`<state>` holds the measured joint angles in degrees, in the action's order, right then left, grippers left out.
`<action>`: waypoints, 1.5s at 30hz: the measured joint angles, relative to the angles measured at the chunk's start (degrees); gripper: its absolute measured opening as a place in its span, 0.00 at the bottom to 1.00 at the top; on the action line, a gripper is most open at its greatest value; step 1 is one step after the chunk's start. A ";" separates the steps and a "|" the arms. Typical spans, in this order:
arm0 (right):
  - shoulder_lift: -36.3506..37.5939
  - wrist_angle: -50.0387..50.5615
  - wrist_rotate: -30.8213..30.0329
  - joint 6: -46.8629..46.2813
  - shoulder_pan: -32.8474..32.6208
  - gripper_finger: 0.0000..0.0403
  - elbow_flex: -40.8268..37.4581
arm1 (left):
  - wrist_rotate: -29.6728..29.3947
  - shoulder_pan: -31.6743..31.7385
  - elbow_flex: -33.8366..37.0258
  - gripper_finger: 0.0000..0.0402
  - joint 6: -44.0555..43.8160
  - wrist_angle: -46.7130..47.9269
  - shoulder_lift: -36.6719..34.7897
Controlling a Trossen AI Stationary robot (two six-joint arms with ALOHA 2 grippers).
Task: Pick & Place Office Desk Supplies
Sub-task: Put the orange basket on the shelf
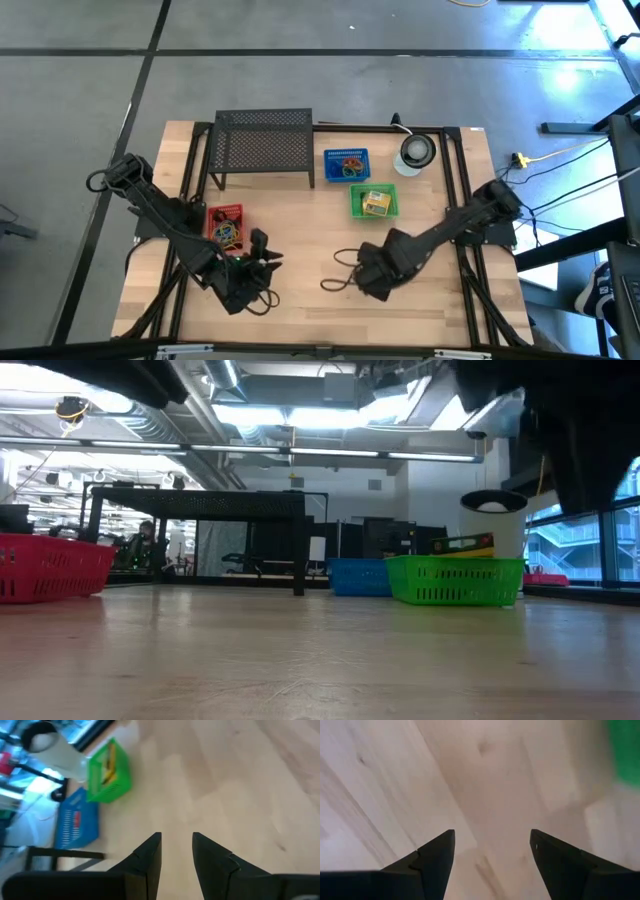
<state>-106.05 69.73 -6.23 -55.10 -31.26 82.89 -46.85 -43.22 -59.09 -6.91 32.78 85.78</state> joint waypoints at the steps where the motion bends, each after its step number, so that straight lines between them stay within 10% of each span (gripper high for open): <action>1: 0.09 -0.15 -2.67 -0.01 -0.85 0.65 0.75 | 1.35 0.00 0.00 0.26 0.33 -0.13 0.00; 19: 11.46 -2.06 -38.43 10.55 -10.71 0.65 8.12 | 17.95 1.54 -0.07 0.25 -3.38 1.27 -22.41; 33: 16.32 -6.43 -41.10 6.52 -10.15 0.65 -1.96 | 10.89 1.16 -0.04 0.25 -13.50 14.20 -29.79; 45: 34.12 -46.41 -31.37 23.26 -6.26 0.65 -30.46 | 8.89 1.16 0.00 0.26 -13.44 15.24 -31.74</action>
<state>-71.93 23.32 -37.60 -31.84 -37.52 52.42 -37.97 -42.06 -59.09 -20.35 48.02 54.04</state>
